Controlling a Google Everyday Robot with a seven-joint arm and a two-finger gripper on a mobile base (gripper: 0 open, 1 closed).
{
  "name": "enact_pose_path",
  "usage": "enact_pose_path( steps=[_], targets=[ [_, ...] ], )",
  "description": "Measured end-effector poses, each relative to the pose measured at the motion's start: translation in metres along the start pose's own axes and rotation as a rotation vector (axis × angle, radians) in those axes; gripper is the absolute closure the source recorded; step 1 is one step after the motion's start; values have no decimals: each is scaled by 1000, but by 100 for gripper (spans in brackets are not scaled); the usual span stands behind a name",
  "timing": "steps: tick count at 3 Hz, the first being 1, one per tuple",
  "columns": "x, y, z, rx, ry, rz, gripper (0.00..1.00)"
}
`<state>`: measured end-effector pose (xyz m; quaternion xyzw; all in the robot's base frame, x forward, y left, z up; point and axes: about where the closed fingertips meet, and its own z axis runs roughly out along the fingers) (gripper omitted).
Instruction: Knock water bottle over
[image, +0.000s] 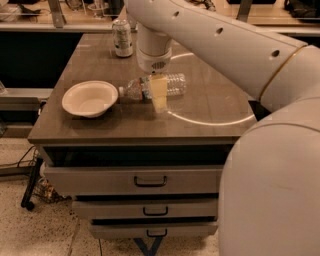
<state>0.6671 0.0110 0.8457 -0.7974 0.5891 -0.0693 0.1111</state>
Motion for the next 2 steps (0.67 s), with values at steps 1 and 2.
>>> enact_pose_path(
  steps=[1,2],
  targets=[
    [3,1,-6,1,-16,10,0],
    [31,-8,-22,0,-150,108,0]
  ],
)
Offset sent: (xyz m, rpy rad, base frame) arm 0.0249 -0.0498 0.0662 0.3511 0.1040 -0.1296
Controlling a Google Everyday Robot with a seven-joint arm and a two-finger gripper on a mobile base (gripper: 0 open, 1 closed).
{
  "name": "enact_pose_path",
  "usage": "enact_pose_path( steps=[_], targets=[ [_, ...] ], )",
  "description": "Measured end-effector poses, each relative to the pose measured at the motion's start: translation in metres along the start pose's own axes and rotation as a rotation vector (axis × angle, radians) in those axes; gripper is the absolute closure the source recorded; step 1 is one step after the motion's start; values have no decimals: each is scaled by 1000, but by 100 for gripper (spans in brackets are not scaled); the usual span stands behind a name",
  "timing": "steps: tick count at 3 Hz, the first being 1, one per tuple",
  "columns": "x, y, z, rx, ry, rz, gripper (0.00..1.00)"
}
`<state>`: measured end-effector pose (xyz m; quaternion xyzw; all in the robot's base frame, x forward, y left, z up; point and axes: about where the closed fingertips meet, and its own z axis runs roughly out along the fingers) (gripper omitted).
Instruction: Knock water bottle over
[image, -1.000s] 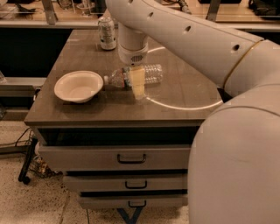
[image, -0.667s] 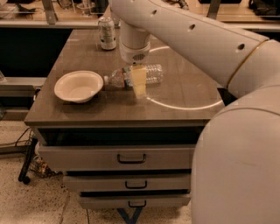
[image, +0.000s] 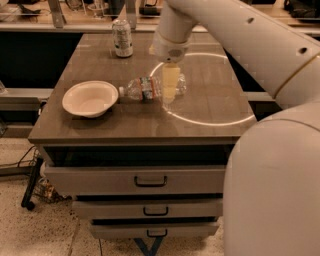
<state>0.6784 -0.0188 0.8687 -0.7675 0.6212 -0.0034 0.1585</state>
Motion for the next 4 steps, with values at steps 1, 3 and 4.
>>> enact_pose_path(
  steps=[1,3,4],
  targets=[
    [34,-9,-21,4,-156,126,0],
    [106,-17,-125,195,-459,362,0],
    [168,-8,-228,478,-537,514,0]
  ],
)
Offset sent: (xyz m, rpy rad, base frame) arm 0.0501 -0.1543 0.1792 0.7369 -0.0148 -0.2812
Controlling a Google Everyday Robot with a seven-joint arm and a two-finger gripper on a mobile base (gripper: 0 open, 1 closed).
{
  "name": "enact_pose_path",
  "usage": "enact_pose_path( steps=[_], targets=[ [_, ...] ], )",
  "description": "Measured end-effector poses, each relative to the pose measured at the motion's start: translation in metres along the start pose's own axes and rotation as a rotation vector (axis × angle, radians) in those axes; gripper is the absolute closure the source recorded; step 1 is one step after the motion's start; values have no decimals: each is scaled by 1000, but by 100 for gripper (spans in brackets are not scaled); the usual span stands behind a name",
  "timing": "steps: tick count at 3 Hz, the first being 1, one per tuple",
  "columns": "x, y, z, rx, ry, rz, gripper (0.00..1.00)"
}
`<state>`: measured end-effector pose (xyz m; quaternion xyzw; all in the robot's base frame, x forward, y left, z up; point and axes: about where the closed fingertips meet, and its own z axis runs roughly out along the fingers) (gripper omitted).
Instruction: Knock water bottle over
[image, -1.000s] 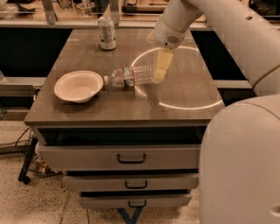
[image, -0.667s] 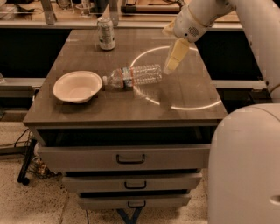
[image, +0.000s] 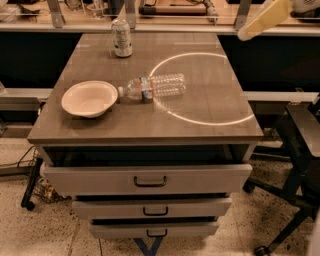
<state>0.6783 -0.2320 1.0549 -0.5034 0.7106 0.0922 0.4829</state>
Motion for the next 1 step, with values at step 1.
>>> enact_pose_path(
  steps=[1],
  targets=[
    [-7,-17,-63,167,-33,57,0]
  ],
)
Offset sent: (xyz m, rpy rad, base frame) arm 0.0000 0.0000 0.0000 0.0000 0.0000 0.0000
